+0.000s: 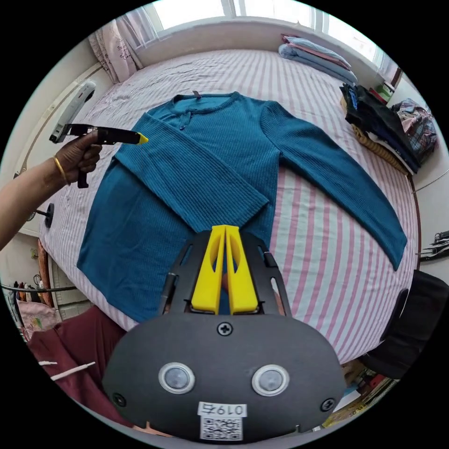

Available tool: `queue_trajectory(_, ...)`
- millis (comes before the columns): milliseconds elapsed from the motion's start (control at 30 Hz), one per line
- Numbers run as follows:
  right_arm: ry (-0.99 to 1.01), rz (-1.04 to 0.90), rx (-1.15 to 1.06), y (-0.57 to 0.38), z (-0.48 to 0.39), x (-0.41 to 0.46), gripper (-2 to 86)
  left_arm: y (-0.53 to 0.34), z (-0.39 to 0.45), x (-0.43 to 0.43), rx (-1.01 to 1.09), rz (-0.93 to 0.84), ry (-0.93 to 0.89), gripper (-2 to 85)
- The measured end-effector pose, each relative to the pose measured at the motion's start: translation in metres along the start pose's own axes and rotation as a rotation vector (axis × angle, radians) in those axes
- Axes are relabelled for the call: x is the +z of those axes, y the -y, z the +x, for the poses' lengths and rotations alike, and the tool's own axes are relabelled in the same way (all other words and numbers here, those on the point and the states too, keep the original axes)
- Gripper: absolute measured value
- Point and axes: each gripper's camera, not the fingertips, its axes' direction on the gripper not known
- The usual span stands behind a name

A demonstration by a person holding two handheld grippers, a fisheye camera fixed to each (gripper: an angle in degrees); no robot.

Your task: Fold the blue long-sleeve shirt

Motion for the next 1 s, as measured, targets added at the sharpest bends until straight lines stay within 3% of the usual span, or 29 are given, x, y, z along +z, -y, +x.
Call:
queue_trajectory(167,0.018,0.084,-0.119,-0.048,-0.008,-0.073,-1.0,-0.054,0.07,-0.034,0.021,0.015,-0.048,0.8)
queue_trajectory(333,0.265,0.163,-0.281,-0.095,-0.013,-0.153,-1.0,-0.121,0.171,-0.082,0.045,0.015,-0.23,0.6)
queue_trajectory(533,0.272,0.336,-0.41,-0.15,0.004,-0.246,-1.0,-0.15,0.278,-0.117,0.134,0.137,-0.207,0.6)
queue_trajectory(667,0.297,0.345,-0.316,-0.18,0.028,-0.281,-0.9,-0.159,0.312,-0.118,0.179,0.19,-0.241,0.7)
queue_trajectory(800,0.103,0.445,-0.219,-0.215,0.038,-0.306,-0.8,-0.171,0.329,-0.104,0.236,0.187,-0.301,0.6)
queue_trajectory(1000,0.109,0.366,-0.102,-0.244,0.077,-0.321,-0.9,-0.194,0.346,-0.078,0.213,0.135,-0.263,0.6)
